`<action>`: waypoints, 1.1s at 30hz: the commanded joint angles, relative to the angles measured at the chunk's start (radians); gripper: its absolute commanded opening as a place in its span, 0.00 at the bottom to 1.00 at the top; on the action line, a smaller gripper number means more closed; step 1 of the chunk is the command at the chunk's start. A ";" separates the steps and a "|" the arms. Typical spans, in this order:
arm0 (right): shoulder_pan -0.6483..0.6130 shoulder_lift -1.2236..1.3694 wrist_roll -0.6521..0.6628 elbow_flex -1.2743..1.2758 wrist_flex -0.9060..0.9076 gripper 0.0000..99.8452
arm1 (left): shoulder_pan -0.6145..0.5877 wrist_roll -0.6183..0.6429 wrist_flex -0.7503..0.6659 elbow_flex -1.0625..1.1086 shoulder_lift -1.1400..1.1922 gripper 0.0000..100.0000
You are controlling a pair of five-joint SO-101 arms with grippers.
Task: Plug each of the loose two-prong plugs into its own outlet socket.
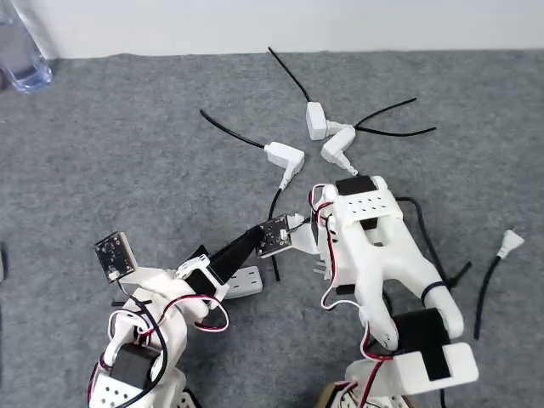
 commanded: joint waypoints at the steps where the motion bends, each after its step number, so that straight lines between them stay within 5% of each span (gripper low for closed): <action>1: 0.002 -0.035 -0.032 -0.068 -0.015 0.24 | -0.011 -0.011 0.000 -0.008 -0.011 0.48; 19: -0.001 0.242 -0.097 -0.074 -0.157 0.24 | -0.028 -0.005 -0.089 -0.039 -0.011 0.65; 33: 0.001 0.117 -0.095 -0.086 -0.070 0.24 | -0.601 0.074 -0.259 -0.033 -0.011 0.65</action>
